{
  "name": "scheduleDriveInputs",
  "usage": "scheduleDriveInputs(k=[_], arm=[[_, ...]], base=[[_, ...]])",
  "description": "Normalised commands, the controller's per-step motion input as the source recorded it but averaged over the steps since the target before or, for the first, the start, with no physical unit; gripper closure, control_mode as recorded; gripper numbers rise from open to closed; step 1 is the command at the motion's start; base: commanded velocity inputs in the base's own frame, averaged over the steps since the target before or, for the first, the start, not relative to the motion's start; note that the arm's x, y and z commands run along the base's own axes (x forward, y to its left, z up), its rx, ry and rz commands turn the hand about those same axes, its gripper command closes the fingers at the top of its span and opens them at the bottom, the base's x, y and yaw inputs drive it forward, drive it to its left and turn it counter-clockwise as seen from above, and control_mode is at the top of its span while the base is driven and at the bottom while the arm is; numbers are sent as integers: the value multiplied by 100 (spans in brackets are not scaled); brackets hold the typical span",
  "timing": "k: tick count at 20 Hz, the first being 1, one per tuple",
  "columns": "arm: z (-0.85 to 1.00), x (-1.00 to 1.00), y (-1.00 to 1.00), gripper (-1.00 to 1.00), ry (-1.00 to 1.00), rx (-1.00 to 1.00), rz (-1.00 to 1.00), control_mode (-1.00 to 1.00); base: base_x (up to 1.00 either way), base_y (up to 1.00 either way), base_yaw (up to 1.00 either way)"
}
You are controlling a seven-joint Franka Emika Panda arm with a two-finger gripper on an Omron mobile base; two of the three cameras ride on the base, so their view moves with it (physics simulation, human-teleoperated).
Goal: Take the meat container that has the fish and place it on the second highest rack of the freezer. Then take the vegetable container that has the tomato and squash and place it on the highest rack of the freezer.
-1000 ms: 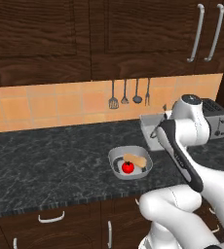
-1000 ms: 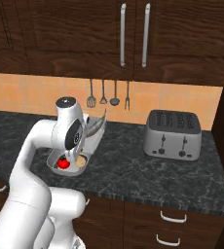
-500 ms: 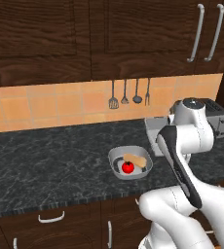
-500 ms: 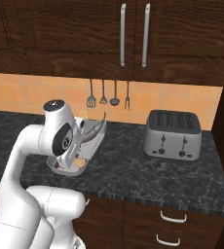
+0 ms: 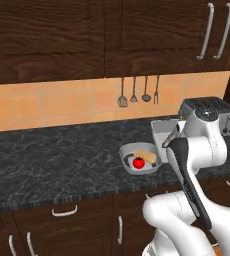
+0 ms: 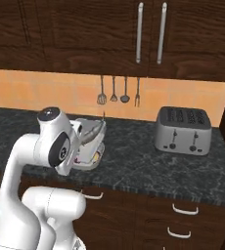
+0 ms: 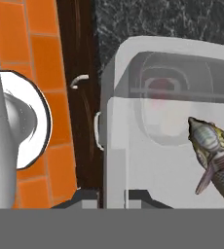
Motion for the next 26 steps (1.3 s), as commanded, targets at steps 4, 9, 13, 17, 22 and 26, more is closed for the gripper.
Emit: scheduleDriveInputs(k=[4, 9, 13, 17, 22, 26], arm=[[0, 0, 0, 100, 0, 0, 0, 100], [0, 0, 0, 100, 0, 0, 0, 100], [0, 0, 0, 100, 0, 0, 0, 100], [0, 0, 0, 100, 0, 0, 0, 100], [0, 0, 0, 100, 0, 0, 0, 100], [0, 0, 0, 100, 0, 0, 0, 100]], base=[[-24, 82, -14], [-39, 0, -92], [-29, 0, -100], [-24, 0, -100], [-22, 0, -100], [-15, -10, -95]])
